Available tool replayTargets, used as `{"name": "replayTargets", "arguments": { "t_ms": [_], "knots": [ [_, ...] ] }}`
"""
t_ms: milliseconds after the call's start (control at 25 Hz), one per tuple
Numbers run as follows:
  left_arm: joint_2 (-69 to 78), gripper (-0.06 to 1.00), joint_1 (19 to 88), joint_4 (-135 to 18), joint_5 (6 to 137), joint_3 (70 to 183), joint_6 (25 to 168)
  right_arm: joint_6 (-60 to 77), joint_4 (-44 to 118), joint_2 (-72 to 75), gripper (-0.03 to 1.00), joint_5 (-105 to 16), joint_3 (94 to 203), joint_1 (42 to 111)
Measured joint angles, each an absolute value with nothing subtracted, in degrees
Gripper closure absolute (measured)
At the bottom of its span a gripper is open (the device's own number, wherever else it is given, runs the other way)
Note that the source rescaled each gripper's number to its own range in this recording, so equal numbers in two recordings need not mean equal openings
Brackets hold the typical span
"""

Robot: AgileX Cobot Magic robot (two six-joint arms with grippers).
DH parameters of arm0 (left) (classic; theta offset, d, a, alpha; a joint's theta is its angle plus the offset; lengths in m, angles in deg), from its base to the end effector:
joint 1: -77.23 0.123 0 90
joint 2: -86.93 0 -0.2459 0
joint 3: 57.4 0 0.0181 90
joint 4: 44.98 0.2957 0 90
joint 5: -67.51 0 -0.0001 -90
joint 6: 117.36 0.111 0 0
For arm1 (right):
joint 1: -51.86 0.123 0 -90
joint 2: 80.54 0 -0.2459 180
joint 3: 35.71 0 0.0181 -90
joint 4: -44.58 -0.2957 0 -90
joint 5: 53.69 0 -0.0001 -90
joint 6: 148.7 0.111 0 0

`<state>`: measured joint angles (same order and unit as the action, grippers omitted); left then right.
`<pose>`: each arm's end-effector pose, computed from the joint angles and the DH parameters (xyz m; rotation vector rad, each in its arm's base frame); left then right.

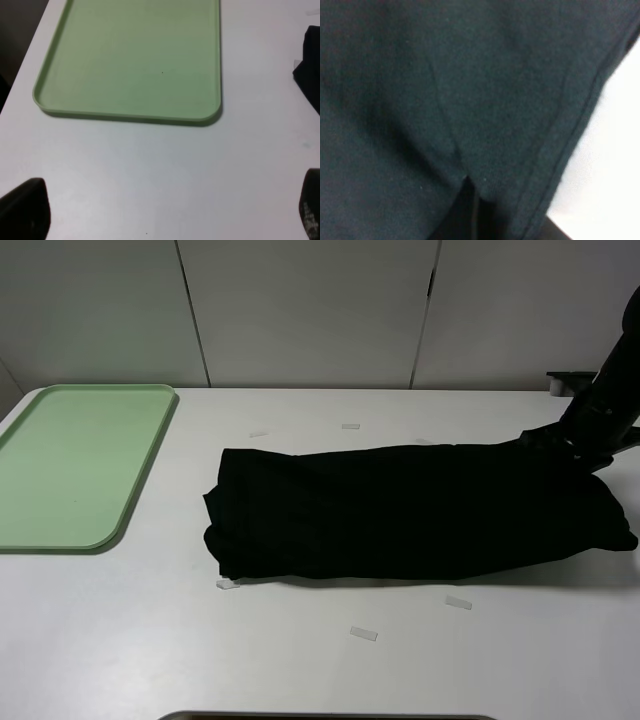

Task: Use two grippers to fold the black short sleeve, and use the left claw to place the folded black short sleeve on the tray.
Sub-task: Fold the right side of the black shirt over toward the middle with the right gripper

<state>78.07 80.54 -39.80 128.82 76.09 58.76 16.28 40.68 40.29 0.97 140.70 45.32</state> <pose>0.0883 0.0139 0.2942 -0.1332 2.0303 0.1017 0.3802 -0.0374 0.0711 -0.1698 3.1097 0.0808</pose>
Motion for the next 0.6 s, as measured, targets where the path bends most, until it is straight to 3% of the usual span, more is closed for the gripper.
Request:
{"name": "replayTargets", "arguments": {
  "t_ms": [600],
  "knots": [
    [78.1, -0.05, 80.5, -39.8, 128.8, 76.1, 58.8, 14.7, 44.6, 32.8, 0.89, 8.2, 142.3, 38.8]
  ]
}}
